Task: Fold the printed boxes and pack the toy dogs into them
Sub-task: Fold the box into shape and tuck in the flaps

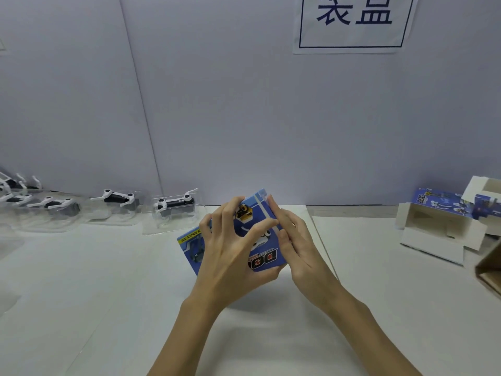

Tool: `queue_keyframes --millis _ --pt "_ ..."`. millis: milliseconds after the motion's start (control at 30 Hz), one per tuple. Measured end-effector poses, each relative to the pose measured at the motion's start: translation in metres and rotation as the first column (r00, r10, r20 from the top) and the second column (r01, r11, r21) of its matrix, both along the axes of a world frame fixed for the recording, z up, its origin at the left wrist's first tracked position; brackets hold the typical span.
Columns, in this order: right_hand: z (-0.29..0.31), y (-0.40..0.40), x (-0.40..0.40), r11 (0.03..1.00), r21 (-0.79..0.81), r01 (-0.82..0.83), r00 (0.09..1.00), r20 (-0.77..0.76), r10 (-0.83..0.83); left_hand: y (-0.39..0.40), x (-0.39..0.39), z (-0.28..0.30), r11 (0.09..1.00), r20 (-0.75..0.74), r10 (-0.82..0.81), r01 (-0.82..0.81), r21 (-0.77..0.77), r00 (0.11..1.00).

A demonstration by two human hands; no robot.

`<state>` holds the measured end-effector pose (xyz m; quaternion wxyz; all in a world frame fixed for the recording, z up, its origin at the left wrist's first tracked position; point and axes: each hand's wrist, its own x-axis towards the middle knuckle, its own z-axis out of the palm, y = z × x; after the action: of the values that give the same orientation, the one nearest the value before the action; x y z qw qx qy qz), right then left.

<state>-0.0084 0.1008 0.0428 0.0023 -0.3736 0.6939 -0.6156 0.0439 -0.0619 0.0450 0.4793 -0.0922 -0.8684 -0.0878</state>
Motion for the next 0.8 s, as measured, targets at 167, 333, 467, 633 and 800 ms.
queue_keyframes --millis 167,333,467,633,800 --pt "0.0 -0.003 0.003 0.999 -0.008 -0.042 0.999 0.015 0.042 -0.003 0.0 0.002 0.997 0.005 -0.076 0.076 -0.012 0.997" --pt "-0.005 0.001 0.001 1.0 0.02 -0.015 0.999 -0.04 0.016 -0.004 -0.003 -0.001 0.995 -0.006 -0.092 0.092 -0.045 0.996" --pt "-0.011 0.0 0.0 0.995 0.089 0.045 0.989 -0.147 -0.031 -0.003 -0.004 -0.002 0.995 -0.032 -0.093 0.092 -0.031 0.995" --pt "-0.011 -0.003 0.002 0.994 0.078 0.081 0.983 -0.171 -0.067 -0.004 -0.004 -0.001 0.997 -0.018 -0.052 0.051 -0.053 0.998" --pt "-0.014 -0.009 0.005 0.975 0.143 0.169 0.954 -0.272 -0.125 -0.003 -0.002 0.001 0.997 -0.027 -0.044 0.043 -0.056 0.999"
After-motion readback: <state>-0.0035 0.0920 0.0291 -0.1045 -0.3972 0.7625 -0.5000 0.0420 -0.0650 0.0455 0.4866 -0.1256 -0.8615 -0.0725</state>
